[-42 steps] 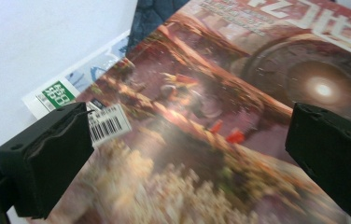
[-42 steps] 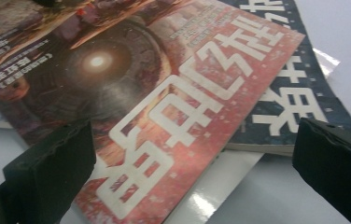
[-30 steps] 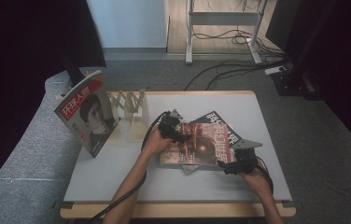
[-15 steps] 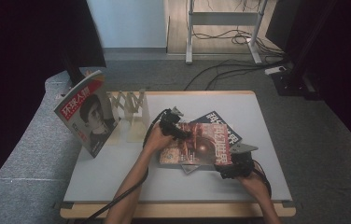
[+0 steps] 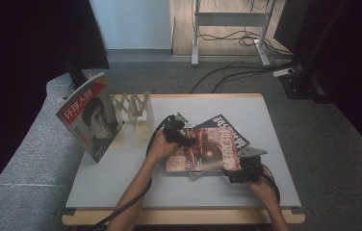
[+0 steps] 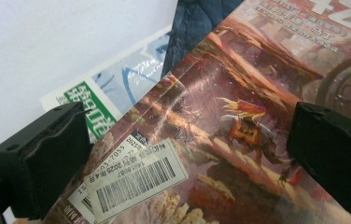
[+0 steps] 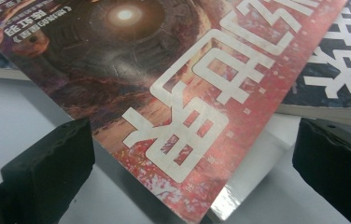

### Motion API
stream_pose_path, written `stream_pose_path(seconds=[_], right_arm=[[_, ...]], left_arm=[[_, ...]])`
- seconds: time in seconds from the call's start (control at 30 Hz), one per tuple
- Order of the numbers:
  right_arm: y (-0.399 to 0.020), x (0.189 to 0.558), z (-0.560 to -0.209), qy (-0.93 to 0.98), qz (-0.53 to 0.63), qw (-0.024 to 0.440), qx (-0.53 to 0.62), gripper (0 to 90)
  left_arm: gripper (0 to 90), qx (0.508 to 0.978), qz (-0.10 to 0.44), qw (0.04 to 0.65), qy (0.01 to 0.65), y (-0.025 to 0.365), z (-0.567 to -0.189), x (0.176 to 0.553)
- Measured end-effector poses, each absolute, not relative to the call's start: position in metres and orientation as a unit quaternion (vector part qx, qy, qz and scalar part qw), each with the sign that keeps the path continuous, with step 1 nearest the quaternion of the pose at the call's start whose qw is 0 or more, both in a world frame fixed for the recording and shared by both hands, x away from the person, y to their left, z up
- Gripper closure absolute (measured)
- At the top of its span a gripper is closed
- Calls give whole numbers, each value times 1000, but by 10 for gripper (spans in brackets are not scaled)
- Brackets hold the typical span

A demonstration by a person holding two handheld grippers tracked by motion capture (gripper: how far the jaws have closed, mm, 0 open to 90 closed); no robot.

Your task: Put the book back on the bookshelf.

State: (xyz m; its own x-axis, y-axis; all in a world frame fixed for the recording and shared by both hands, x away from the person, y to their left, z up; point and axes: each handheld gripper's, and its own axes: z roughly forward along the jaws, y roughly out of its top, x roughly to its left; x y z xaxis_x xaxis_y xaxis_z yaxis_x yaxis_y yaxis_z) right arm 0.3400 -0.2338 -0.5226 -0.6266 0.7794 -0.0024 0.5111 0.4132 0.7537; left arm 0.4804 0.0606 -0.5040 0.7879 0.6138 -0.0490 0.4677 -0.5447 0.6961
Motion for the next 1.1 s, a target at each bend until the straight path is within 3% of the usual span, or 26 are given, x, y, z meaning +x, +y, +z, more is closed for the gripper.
stream_pose_path(seconds=[1.1], right_arm=[[-254,361,-519,800,368,193,433,0]], left_arm=[[0,878,109,346,313,89,-500,420]])
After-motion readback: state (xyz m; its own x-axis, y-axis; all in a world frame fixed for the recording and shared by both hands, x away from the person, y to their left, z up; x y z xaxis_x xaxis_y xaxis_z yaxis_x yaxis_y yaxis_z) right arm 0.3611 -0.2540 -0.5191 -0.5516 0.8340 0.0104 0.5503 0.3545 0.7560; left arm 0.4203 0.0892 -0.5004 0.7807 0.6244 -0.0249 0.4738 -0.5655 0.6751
